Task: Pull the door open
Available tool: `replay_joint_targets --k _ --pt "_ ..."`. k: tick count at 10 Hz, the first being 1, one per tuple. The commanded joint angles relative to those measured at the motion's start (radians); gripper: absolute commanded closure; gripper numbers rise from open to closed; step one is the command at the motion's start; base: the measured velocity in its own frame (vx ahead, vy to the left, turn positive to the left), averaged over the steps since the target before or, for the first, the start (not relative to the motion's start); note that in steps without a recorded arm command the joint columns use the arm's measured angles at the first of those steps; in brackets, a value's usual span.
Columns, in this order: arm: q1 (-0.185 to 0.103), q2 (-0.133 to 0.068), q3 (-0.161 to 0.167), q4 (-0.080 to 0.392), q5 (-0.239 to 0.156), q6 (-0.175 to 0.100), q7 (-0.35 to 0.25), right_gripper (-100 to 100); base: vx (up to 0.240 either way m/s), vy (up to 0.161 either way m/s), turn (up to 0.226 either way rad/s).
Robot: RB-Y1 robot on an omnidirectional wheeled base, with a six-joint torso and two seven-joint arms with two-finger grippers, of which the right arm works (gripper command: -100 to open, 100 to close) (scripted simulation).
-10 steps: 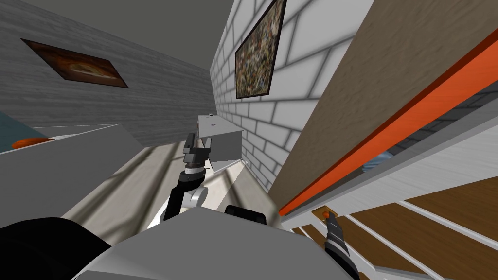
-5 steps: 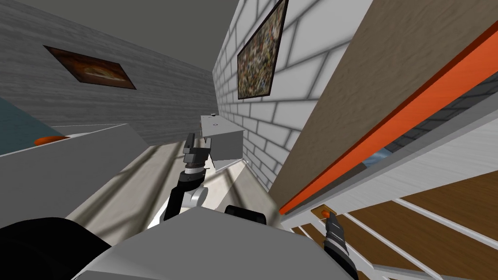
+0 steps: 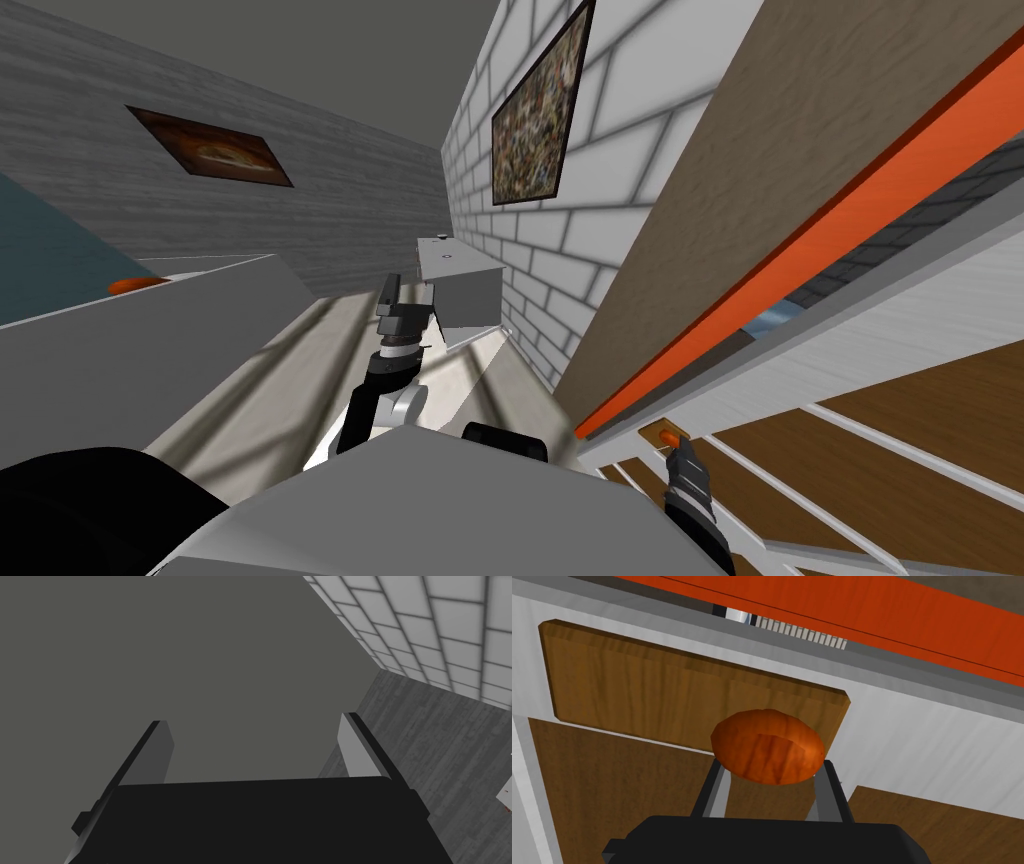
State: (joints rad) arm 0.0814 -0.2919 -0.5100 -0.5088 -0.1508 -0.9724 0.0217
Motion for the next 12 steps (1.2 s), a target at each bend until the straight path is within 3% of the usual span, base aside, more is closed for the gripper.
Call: replay_joint_targets --k 1,9,10,12 --pt "-0.001 0.005 0.003 0.001 -0.002 0.002 -0.040 100 -0.054 0.002 0.028" --pt "-0.018 0.009 0.008 0.003 -0.033 0.013 -0.246 100 -0.048 0.000 0.036" --pt "-0.020 0.011 0.007 0.003 -0.043 0.016 -0.253 -100 -0.067 -0.011 0.031" --pt "-0.030 0.018 0.012 0.004 -0.058 0.017 -0.296 -100 -0.069 -0.007 0.020"
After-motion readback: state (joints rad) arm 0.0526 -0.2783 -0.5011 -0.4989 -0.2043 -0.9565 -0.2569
